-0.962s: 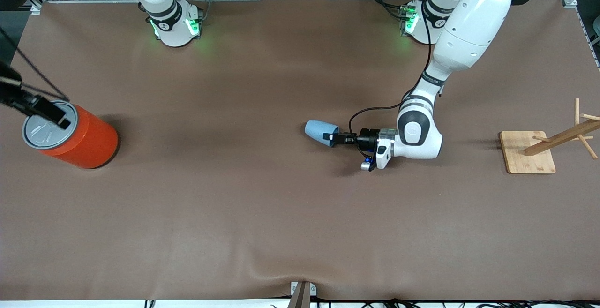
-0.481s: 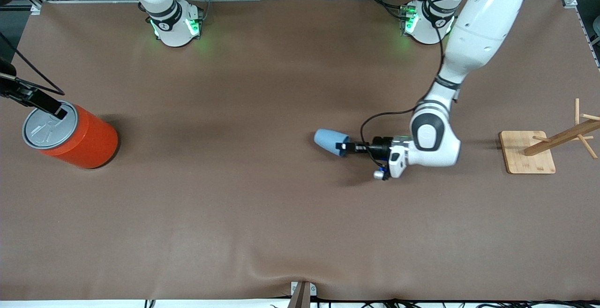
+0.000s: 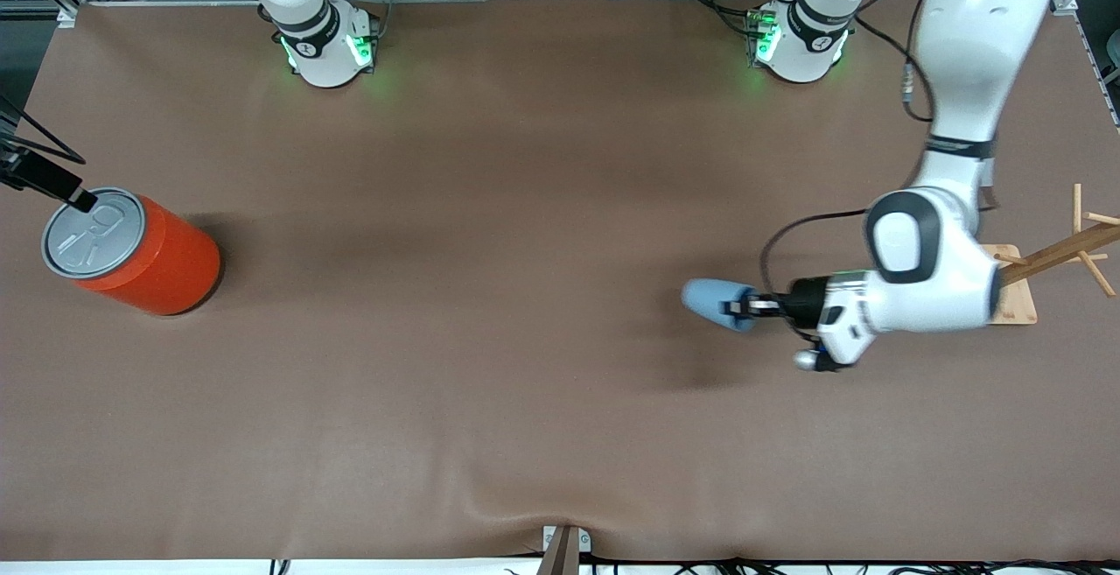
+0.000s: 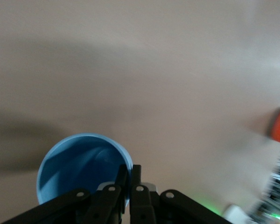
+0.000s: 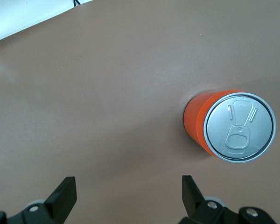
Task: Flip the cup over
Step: 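Carry the cup with the left gripper toward the wooden board, turning it upright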
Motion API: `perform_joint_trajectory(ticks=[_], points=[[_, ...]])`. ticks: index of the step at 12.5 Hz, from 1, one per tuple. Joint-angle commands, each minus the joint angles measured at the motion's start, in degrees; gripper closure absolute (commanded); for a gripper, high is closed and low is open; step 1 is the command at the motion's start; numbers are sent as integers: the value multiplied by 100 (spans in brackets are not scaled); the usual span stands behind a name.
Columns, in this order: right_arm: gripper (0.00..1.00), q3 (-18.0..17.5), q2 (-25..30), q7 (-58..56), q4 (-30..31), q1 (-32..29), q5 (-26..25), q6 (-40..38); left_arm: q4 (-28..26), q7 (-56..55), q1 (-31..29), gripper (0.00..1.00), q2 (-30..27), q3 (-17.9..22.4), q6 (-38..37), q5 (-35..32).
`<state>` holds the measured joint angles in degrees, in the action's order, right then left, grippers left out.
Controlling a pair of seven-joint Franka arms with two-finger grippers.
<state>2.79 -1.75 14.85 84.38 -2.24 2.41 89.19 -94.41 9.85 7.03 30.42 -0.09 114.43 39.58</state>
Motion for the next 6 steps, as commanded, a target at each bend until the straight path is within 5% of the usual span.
perform_joint_trajectory(ticks=[1,4,6], points=[[0,64,52,-43,-88,22,128,-269,80,-71,-53,100,-211,280,17,-1168],[0,38,43,-70,-97,101,110,-349,-147,401,-289,100,-607,448,499,-2469],[0,38,61,-78,-97,163,102,-367,-602,841,-614,100,-634,413,1130,-2508]])
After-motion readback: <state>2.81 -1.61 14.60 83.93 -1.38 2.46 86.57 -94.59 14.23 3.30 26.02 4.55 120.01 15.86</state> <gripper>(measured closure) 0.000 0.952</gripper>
